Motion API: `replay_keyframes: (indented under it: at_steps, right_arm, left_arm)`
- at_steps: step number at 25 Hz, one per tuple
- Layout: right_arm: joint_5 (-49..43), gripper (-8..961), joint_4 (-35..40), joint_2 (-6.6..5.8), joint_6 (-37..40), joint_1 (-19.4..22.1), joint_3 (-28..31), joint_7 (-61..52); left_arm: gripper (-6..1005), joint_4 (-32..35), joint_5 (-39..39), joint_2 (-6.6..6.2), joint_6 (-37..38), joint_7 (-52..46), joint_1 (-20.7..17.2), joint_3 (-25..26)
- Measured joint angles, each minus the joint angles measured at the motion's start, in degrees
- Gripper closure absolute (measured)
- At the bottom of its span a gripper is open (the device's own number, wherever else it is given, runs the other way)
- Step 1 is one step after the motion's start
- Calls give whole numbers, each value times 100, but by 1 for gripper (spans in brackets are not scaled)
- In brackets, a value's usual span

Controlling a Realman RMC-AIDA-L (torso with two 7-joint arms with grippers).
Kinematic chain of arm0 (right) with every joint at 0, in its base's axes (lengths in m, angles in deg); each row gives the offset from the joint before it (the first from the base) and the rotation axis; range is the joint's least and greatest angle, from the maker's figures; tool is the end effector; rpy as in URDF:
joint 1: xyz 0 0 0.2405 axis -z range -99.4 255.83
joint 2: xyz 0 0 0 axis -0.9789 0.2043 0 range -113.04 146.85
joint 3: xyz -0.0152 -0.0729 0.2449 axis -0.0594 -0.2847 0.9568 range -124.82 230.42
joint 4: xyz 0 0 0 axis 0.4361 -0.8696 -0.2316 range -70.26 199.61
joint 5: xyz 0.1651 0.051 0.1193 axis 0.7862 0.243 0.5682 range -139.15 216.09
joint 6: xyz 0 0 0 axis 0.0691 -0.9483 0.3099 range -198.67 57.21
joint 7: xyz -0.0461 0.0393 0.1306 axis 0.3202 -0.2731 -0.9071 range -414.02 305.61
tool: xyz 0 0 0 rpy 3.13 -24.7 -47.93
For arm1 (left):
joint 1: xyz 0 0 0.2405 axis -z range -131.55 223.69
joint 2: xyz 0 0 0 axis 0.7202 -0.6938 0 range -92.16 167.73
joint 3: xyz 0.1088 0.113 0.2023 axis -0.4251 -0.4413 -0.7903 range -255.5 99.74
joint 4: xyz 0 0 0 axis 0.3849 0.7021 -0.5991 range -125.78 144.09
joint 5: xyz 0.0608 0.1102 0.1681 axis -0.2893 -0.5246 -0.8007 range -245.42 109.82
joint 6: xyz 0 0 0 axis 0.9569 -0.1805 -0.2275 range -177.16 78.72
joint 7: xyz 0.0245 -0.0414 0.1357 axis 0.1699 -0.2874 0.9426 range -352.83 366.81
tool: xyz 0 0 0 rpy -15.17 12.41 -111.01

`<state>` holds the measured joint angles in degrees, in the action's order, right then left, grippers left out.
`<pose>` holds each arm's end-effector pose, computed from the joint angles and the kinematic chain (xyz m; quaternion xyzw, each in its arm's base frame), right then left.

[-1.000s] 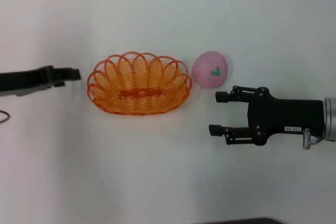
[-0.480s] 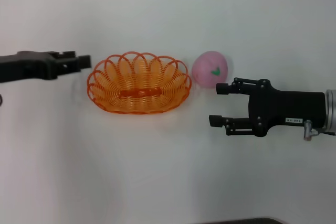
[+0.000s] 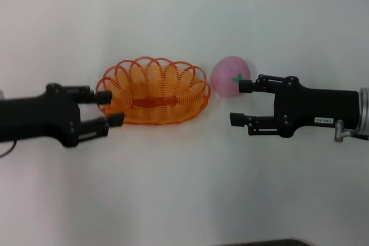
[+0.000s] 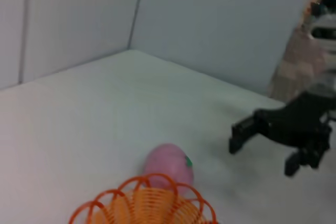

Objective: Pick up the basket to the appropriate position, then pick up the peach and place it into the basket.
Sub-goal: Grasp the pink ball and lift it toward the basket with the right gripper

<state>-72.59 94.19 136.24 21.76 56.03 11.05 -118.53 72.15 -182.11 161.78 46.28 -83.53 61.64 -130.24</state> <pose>0.2968 0.2690 -0.0261 -0.9348 0.1983 0.2711 0.1153 -0.2577 0.2763 0.0074 -0.9540 -0.2150 -0.1846 0.0975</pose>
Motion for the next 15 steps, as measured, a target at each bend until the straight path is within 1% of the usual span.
replay_keyframes:
  at_steps: [6,11,15]
  right_arm:
    - [-5,126,3,3,5,-40,15,-82]
    - [-29,126,10,2,-45,-43,11,-83]
    - [-36,126,11,2,-65,-41,21,-83]
  left_arm:
    - [486,-528,-5,2,-17,896,-255,151]
    - [484,-1052,-139,-3,-37,1362,-276,394]
    - [485,-1169,-282,1,-75,1540,-309,416]
